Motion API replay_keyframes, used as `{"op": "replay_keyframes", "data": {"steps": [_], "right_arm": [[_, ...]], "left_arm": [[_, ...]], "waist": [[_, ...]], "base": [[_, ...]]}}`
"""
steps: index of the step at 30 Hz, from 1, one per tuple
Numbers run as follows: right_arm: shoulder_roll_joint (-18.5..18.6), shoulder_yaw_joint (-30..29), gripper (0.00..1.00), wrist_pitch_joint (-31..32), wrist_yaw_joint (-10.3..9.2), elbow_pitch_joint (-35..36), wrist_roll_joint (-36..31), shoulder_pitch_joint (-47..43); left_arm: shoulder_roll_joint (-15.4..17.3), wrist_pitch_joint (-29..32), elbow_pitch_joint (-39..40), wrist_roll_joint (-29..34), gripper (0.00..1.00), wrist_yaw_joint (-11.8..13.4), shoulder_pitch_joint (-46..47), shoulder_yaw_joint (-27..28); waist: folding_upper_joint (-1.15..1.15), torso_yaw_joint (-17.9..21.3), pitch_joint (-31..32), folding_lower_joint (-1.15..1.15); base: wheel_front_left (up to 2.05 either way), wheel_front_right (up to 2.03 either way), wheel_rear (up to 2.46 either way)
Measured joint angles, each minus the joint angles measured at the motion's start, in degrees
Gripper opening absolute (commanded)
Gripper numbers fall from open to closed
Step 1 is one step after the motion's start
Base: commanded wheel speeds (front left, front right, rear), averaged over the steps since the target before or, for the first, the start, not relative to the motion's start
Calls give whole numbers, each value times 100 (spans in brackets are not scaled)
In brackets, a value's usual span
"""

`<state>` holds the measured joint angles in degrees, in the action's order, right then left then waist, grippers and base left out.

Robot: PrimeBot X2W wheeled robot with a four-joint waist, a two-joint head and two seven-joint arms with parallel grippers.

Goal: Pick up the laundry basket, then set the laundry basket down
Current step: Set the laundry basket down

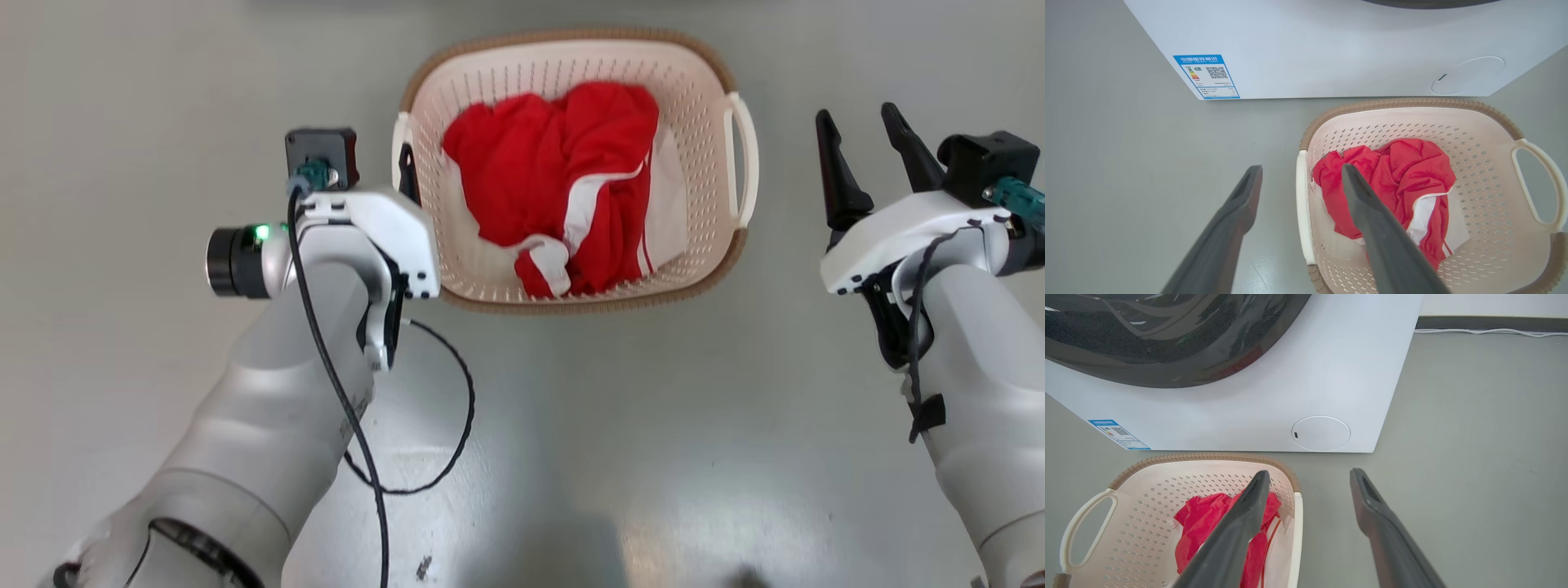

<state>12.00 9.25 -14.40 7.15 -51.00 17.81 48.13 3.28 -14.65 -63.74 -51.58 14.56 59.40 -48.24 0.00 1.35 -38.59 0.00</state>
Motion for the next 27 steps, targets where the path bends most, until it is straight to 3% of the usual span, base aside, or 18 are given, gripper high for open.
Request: {"op": "replay_keyframes", "data": {"steps": [12,27], "right_arm": [[29,-556,100,0,0,449,-393,-566],[-1,-658,100,0,0,875,-620,-1698]], "left_arm": [[167,0,457,697,100,-204,-890,766],[342,0,1061,1394,100,-604,-2405,1922]], "waist": [[0,-11,1028,0],[0,42,2492,-1]], "base": [[0,0,0],[0,0,0]]}}
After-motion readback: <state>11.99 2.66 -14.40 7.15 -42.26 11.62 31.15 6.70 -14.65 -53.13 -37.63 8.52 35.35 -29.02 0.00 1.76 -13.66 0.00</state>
